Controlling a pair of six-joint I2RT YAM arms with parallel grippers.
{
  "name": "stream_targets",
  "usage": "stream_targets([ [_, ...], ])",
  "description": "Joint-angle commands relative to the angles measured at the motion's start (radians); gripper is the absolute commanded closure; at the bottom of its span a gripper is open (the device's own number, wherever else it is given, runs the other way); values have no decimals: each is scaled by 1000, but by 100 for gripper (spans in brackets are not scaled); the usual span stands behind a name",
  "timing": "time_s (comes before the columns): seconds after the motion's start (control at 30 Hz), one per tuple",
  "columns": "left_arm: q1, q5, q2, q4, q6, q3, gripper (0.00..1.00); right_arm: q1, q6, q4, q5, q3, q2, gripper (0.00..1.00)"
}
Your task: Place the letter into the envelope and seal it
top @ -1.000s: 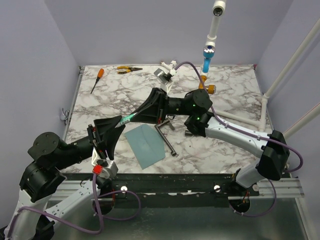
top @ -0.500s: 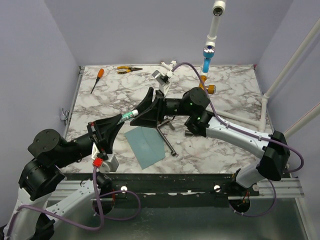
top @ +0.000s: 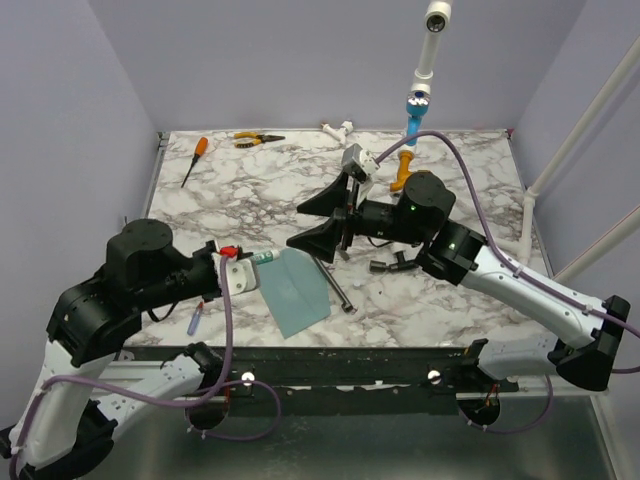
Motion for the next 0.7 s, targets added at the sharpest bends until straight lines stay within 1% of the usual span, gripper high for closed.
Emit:
stream_targets([
  [0.0, 16, 5, 95, -156, -207, 55, 100, 6, -201, -184, 38, -21, -10, 22],
  [0.1, 27, 28, 159, -188, -287, 78, 100, 5, -196, -172, 22, -39, -6, 22],
  [0.17, 46, 35, 209, -203, -332, 85, 100, 5, -147, -188, 75, -35, 10, 21],
  [0.27, 84, 20, 279, -221, -385, 78, 100, 5, -81, -279, 217, -21, 43, 21],
  [0.37, 113, -14, 345, -205, -443, 28, 100, 5, 9, -296, 298, -75, 54, 21],
  [0.5, 150, -41, 422, -128, -523, -75, 100, 5, 99, -292, 387, -197, 48, 22],
  [0.53, 151, -41, 439, -92, -545, -106, 100, 5, 131, -285, 391, -224, 52, 22],
  [0.6, 150, -31, 472, -25, -586, -152, 100, 5, 165, -260, 335, -266, 77, 23],
  [0.67, 149, -34, 511, 33, -625, -187, 100, 5, 200, -250, 281, -282, 116, 28],
])
